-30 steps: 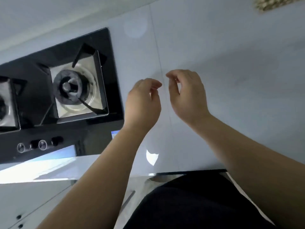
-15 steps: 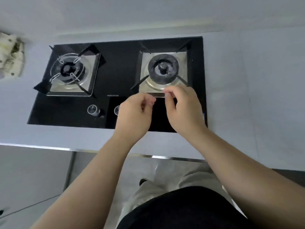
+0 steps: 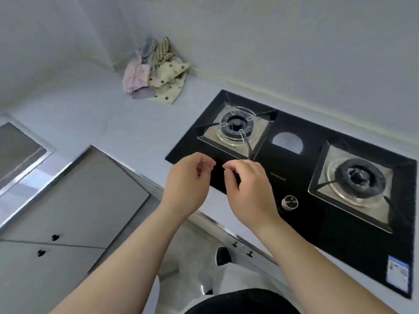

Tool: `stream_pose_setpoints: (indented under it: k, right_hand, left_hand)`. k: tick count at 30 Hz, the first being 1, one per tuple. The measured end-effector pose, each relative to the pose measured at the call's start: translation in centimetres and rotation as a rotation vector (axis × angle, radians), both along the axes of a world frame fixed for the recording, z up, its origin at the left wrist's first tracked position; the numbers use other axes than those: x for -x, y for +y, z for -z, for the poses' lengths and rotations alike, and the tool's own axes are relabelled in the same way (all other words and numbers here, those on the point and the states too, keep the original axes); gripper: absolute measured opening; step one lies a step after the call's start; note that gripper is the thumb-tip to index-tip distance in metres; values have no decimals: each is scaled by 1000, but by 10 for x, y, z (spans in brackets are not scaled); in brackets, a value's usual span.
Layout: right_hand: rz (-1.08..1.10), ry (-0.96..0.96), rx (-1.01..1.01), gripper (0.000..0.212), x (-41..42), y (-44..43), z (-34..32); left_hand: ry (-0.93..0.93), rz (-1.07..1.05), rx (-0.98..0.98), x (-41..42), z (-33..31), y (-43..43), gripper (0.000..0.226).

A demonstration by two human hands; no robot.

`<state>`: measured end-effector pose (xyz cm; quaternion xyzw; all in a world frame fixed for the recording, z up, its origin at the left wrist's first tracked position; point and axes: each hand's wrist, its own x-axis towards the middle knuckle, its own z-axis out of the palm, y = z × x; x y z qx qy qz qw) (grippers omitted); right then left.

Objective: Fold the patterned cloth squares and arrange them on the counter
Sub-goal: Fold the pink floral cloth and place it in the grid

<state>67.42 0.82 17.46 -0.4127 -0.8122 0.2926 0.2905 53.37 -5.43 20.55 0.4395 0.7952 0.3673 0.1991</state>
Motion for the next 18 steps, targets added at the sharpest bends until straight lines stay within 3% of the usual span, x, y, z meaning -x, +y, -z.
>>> stream_pose_setpoints:
  k: [12,18]
  right_hand:
    - [-283,-44,81,25,182,34,5]
    - [-285,-106,57,28,258,48,9]
  left_hand:
    - [20,-347,42,160,1,-16,18]
    - [12,-362,85,242,14,-6,20]
